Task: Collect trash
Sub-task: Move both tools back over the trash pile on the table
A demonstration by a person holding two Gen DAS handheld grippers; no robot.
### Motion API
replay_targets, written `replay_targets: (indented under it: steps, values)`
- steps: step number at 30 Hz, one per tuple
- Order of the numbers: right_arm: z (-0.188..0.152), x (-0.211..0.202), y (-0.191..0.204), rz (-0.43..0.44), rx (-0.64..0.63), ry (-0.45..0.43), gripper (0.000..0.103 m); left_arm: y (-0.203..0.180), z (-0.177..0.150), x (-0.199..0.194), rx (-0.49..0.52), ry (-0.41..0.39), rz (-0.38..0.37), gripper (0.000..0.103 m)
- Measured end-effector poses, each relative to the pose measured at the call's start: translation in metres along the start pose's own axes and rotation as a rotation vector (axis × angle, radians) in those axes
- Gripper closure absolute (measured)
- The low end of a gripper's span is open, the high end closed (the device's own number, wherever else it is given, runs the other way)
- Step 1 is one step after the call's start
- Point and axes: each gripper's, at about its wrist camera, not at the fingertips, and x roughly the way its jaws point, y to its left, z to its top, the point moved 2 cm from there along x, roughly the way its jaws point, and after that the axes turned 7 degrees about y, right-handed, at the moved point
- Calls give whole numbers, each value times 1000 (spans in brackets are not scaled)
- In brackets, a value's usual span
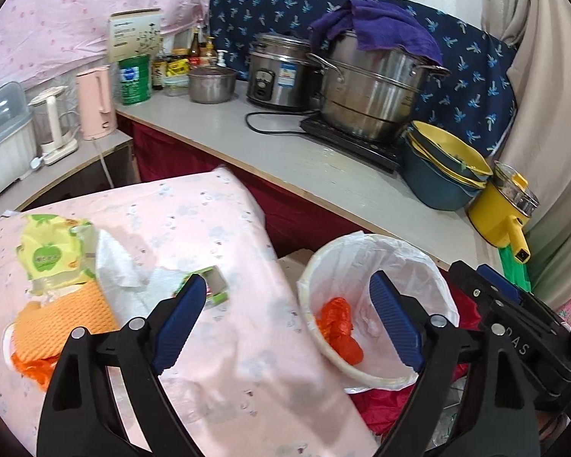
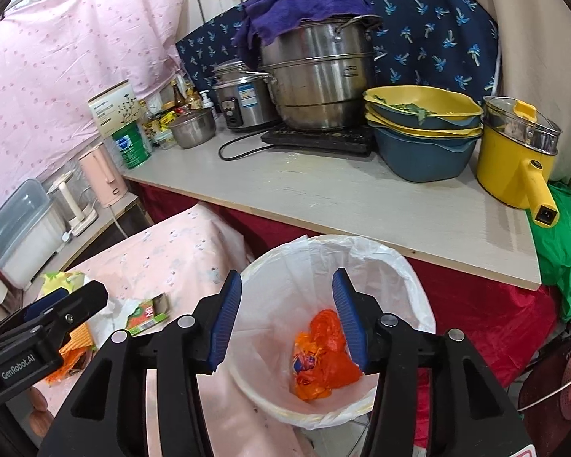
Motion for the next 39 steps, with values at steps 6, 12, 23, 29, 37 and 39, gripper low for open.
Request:
replay_targets:
  steps: [6,12,23,29,37,39]
  values:
    - [-9,-5,33,48,-45,11,52,37,-11,-21,-50,-17,65,19]
    - [-21,-7,69,92,-102,34,51,79,-26,-40,-107,-21,123,18]
    - [-55,-3,131,174,-194,104,46,154,-58,-69,-214,-12,243,18]
    - [-79,5,165,213,-252,157,42,184,-75,-81,-256,-2,289,15]
    - [-113,22,207,258,-316,234,40,215,-98,-86,-301,29,327,15]
    - [-121,28,216,269,-330,255,40,223,-103,-87,-313,36,334,15]
